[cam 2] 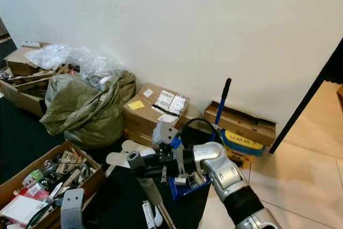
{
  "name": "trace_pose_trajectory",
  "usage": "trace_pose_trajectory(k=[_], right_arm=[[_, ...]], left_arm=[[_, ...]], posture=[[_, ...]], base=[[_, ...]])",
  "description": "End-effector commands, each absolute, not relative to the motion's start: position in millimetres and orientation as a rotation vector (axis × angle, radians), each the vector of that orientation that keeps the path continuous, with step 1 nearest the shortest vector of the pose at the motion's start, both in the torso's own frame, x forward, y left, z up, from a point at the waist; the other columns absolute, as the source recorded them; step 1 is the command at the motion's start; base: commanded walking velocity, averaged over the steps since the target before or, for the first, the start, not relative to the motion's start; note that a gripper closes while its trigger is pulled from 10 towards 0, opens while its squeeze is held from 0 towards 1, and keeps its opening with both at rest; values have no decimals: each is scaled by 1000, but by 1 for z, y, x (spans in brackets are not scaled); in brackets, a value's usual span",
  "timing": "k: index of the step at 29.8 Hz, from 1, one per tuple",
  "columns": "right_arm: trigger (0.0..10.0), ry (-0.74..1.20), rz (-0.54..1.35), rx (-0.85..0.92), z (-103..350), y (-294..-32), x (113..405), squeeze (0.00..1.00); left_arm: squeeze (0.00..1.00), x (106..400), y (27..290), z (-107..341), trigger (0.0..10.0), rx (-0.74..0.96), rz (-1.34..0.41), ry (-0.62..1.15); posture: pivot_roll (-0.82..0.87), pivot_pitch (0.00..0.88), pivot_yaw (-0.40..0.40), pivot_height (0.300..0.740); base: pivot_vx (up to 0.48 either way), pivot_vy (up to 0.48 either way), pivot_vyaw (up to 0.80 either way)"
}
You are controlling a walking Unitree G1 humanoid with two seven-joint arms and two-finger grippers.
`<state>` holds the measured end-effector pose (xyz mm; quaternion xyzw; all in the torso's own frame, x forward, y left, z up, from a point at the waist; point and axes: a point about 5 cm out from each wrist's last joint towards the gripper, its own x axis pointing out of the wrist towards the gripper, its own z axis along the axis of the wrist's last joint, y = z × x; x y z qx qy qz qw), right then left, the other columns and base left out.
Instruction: Sweep floor
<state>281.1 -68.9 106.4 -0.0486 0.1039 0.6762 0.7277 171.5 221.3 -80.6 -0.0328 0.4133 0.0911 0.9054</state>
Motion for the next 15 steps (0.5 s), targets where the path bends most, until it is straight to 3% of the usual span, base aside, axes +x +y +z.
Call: trace_pose_trajectory(k=[1,9,15], right_arm=[[10000,185,1447,-115,109,-73,285,0],[10000,166,1325,-179,90,-70,282,0],[10000,77,1336,-268,83,-54,274,0]], left_arm=[[0,164,225,-83,10000,-41,173,875],[0,142,233,-89,10000,-3,155,913],[0,129,242,-90,10000,11,160,913]], posture=[[-18,71,-29,740],[13,124,-17,740],[50,173,-20,740]], base=[[0,0,0],[0,0,0],[0,0,0]])
